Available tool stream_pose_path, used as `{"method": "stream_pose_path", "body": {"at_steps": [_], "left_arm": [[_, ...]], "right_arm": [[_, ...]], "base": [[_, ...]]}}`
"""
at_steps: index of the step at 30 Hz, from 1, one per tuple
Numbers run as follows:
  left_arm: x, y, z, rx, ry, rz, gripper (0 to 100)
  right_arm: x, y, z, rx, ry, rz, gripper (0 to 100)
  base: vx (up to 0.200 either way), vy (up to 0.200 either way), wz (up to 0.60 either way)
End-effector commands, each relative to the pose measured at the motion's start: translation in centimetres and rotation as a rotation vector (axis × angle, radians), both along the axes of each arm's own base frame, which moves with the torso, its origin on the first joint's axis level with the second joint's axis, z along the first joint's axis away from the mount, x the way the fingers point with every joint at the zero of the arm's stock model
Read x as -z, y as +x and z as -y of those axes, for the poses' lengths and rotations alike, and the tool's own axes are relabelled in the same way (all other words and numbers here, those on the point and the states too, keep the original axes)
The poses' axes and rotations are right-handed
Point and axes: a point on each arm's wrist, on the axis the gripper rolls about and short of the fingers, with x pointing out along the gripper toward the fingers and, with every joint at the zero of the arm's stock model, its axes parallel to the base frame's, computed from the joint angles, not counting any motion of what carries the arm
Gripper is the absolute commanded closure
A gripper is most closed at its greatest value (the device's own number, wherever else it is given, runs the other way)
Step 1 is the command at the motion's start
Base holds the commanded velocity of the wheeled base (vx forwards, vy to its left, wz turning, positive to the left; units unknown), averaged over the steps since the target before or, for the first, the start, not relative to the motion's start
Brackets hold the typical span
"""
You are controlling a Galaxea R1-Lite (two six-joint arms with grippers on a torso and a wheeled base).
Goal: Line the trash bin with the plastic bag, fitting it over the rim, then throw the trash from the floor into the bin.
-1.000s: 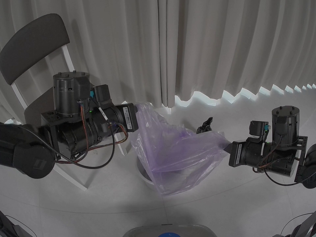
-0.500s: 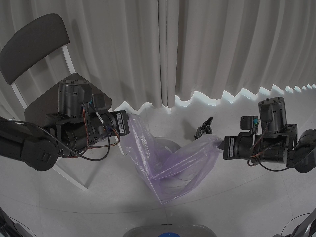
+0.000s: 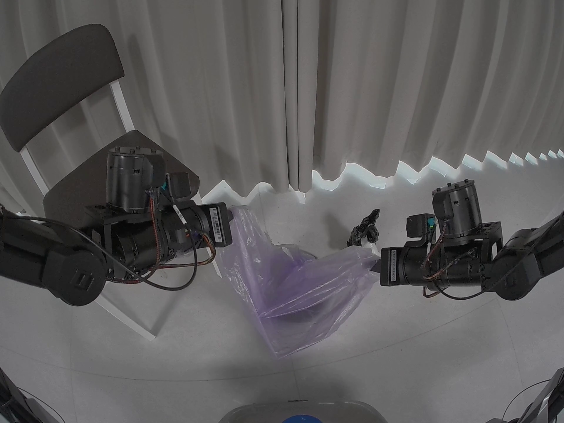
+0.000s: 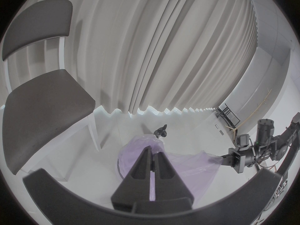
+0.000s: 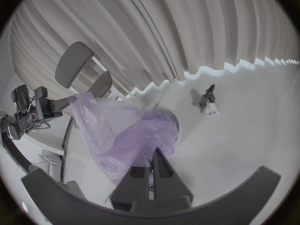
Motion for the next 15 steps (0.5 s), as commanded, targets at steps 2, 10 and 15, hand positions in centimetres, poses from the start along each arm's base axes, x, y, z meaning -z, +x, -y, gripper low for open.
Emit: {"method": "stream_pose_path", "body": {"at_steps": [2,10,15], "left_arm": [[0.2,0.2,0.5,0.014,0.002,-0.002,100],[1.0,-0.4,1.4,0.047,0.011,-0.025,100],[1.4,-0.9,1.7,0.058,0.018,-0.035,100]], "right_arm": [[2.4,1.1,0.8,0.028,-0.024,-0.070,100],[4.1,1.7,1.1,0.040,-0.040,-0.106,100],[4.5,0.9,1.4,0.042,-0.051,-0.128,100]], "base": [[0.000,0.000,0.00],[0.000,0.000,0.00],[0.000,0.000,0.00]]}}
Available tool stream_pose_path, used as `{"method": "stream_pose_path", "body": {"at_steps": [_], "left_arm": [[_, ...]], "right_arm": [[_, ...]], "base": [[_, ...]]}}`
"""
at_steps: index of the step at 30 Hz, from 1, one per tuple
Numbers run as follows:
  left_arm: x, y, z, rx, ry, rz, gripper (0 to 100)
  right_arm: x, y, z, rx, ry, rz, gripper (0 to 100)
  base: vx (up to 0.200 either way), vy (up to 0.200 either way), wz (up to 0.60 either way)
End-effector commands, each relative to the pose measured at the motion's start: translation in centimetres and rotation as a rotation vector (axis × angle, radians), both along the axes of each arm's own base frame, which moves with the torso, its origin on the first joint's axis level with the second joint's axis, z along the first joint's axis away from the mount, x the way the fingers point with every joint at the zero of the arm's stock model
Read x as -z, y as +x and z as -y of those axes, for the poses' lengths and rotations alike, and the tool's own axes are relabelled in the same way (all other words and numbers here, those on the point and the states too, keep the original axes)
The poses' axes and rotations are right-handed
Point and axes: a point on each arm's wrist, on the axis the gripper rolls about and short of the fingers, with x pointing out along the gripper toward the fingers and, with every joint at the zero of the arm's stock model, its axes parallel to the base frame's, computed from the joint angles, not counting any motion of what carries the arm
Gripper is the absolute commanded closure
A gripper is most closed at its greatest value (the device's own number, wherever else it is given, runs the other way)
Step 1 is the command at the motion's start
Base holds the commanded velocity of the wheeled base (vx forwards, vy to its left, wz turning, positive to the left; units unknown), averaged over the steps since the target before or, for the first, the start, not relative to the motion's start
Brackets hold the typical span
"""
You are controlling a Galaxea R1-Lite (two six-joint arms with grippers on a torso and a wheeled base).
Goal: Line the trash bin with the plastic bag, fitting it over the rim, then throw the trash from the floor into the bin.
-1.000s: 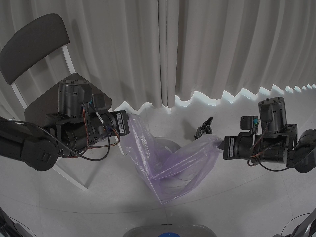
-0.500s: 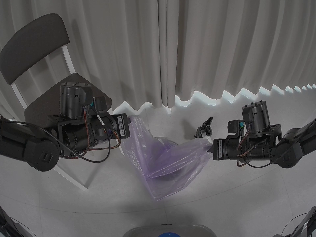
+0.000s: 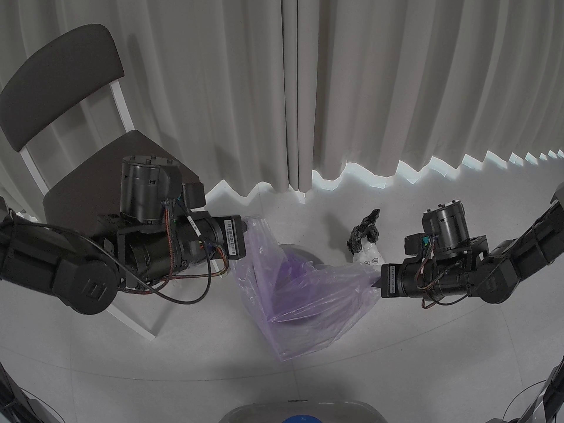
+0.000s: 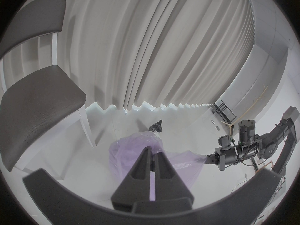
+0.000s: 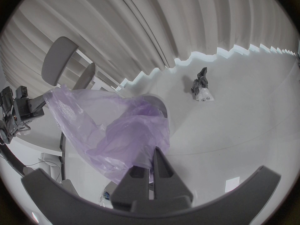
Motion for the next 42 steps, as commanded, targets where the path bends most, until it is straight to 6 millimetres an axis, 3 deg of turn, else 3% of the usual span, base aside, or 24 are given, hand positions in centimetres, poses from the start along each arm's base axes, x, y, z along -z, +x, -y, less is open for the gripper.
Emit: {"method": "stream_pose_path", "body": {"at_steps": [1,16,24,34,42], "left_arm": [[0.4,-0.4,0.3,0.011,0.007,-0.010,100],[1.0,-1.5,1.4,0.056,-0.042,0.094,100],[1.4,-1.1,1.8,0.039,-0.025,0.068,100],[1.5,-2.2,0.2,0.010,0.053,-0.086,100],[1.3,-1.3,-1.0,-0.034,0.033,-0.094,100]], "right_arm": [[0.5,-0.5,0.2,0.001,-0.009,-0.019,100],[-0.2,-1.8,0.9,0.001,-0.004,-0.009,100],[-0.2,-1.8,0.7,-0.004,-0.003,-0.008,100],[0.7,-1.4,-0.4,-0.034,-0.009,-0.031,100],[1.7,0.0,-2.4,-0.067,-0.008,-0.032,100]], "base": [[0.000,0.000,0.00],[0.000,0.000,0.00],[0.150,0.000,0.00],[0.000,0.000,0.00],[0.000,0.000,0.00]]}}
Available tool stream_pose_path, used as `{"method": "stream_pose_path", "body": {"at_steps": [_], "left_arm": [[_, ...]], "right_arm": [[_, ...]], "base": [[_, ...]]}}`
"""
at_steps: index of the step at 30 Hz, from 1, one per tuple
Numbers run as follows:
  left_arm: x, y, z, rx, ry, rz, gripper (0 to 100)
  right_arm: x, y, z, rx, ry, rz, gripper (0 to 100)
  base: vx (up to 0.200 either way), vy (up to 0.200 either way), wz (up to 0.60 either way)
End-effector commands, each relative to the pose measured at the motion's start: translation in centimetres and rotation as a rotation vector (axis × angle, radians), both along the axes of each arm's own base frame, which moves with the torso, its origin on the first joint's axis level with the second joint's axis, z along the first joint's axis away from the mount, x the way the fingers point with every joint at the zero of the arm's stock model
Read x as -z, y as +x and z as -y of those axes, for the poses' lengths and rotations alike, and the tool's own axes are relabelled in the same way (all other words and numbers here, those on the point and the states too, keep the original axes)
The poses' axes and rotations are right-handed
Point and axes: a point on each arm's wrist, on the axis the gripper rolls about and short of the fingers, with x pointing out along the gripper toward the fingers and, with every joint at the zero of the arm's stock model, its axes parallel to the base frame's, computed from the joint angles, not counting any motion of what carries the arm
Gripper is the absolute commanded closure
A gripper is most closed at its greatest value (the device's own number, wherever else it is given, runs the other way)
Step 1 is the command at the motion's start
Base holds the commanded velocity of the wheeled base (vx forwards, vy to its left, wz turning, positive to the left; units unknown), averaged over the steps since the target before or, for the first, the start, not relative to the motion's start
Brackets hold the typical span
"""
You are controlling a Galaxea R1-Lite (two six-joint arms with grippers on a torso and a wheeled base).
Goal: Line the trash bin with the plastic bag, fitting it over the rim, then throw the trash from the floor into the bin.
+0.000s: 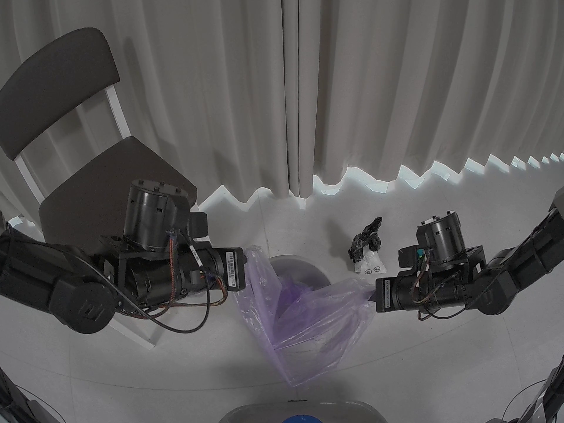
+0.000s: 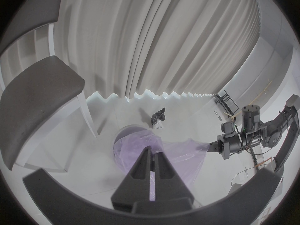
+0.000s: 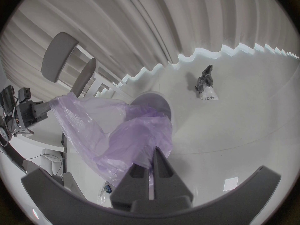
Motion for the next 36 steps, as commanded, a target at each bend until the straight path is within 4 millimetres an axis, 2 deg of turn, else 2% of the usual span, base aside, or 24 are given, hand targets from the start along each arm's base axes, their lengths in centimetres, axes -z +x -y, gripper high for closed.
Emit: {"method": "stream_pose_path", "body": {"at_steps": [1,5,9,12,15,21,23,32,34,35,36], "left_arm": [[-0.3,0.7,-0.7,-0.033,-0.020,0.006,100],[-0.1,1.7,-0.7,-0.051,-0.023,0.001,100],[0.2,2.2,-0.1,-0.034,-0.032,-0.008,100],[0.3,2.2,0.6,-0.020,-0.037,-0.012,100],[0.5,2.4,1.2,-0.006,-0.036,-0.017,100],[1.3,3.5,2.0,-0.025,-0.072,-0.038,100],[2.1,4.5,2.8,-0.013,-0.096,-0.036,100],[4.8,6.9,3.9,0.014,-0.098,-0.079,100],[5.2,7.2,3.5,0.011,-0.101,-0.085,100],[6.0,8.3,1.7,-0.017,-0.112,-0.101,100],[6.1,8.5,1.4,-0.027,-0.112,-0.104,100]], "right_arm": [[1.1,1.2,-1.1,-0.013,-0.005,-0.011,100],[1.1,2.6,-1.4,-0.012,0.015,-0.001,100],[1.6,3.9,-0.6,0.009,0.023,-0.007,100],[2.1,4.3,0.3,0.030,0.017,-0.024,100],[3.3,4.3,2.1,0.067,0.000,-0.065,100],[4.2,4.0,4.2,0.097,-0.021,-0.096,100],[4.2,4.1,5.1,0.116,-0.023,-0.100,100],[3.8,3.7,4.8,0.107,-0.021,-0.095,100],[3.2,3.4,4.4,0.096,-0.010,-0.083,100],[1.5,3.7,2.8,0.032,0.052,-0.046,100],[1.3,4.1,2.6,0.031,0.057,-0.034,100]], "base": [[0.000,0.000,0.00],[0.000,0.000,0.00],[0.000,0.000,0.00],[0.000,0.000,0.00],[0.000,0.000,0.00],[0.000,0.000,0.00],[0.000,0.000,0.00],[0.000,0.000,0.00],[0.000,0.000,0.00],[0.000,0.000,0.00],[0.000,0.000,0.00]]}}
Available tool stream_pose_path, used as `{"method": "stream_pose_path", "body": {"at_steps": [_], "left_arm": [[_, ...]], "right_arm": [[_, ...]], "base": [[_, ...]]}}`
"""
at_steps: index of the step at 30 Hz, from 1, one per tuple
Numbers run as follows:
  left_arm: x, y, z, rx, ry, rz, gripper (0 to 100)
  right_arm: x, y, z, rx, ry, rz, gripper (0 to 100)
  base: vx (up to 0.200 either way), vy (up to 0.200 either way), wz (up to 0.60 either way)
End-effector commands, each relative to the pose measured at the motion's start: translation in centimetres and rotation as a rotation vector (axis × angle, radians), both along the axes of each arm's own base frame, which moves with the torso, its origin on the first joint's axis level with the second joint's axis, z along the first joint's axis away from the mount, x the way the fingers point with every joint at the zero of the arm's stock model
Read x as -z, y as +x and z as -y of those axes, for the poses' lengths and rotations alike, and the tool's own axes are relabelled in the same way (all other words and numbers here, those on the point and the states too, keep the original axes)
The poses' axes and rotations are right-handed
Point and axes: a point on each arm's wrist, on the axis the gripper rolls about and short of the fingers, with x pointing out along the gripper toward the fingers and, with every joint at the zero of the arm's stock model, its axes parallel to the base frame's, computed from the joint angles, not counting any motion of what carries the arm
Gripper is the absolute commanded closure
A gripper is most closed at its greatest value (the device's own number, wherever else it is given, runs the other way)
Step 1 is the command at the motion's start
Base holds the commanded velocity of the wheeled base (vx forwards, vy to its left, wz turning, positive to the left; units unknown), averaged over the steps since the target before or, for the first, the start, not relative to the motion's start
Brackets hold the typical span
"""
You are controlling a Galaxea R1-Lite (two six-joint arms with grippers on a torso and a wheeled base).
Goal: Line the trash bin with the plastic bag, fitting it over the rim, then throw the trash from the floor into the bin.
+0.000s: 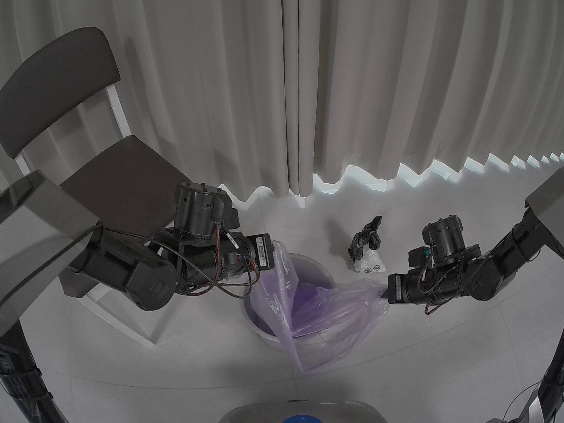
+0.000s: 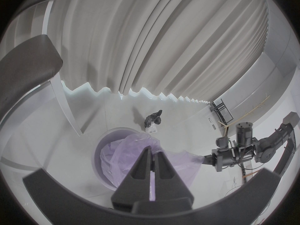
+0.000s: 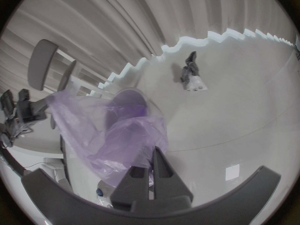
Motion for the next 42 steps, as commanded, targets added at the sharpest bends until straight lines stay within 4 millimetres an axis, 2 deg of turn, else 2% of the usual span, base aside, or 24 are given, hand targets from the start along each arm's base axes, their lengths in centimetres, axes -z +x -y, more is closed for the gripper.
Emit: {"method": "stream_pose_path", "body": {"at_steps": [1,9,10,13,18,21,28,33,37,42], "left_arm": [[1.6,1.2,-1.6,-0.041,0.012,-0.039,100],[2.5,1.9,-3.3,-0.059,0.005,-0.072,100],[3.1,2.3,-4.0,-0.066,0.001,-0.086,100],[4.4,2.7,-4.5,-0.083,0.001,-0.093,100],[5.2,2.2,-5.0,-0.096,-0.019,-0.072,100],[5.8,2.3,-5.0,-0.096,-0.021,-0.068,100],[7.3,4.5,-3.4,-0.072,-0.025,-0.060,100],[7.8,5.3,-2.8,-0.055,-0.031,-0.061,100],[8.0,5.0,-3.8,-0.071,-0.016,-0.077,100],[6.6,5.2,-6.4,-0.115,-0.031,-0.059,100]], "right_arm": [[-1.8,0.7,-1.3,-0.028,0.035,0.061,100],[-1.5,1.8,-2.1,-0.033,0.041,0.063,100],[-1.3,2.5,-2.3,-0.033,0.040,0.060,100],[-1.1,3.9,-2.6,-0.023,0.034,0.052,100],[-1.4,6.0,-1.1,0.030,0.026,0.036,100],[-0.6,7.0,0.6,0.076,0.014,-0.001,100],[1.0,5.8,2.0,0.103,-0.008,-0.071,100],[1.0,4.5,2.2,0.100,-0.017,-0.096,100],[1.6,3.3,0.6,0.055,-0.029,-0.121,100],[1.7,2.8,-2.1,-0.007,-0.029,-0.082,100]], "base": [[0.000,0.000,0.00],[0.000,0.000,0.00],[0.000,0.000,0.00],[0.000,0.000,0.00],[0.000,0.000,0.00],[0.000,0.000,0.00],[0.000,0.000,0.00],[0.000,0.000,0.00],[0.000,0.000,0.00],[0.000,0.000,0.00]]}}
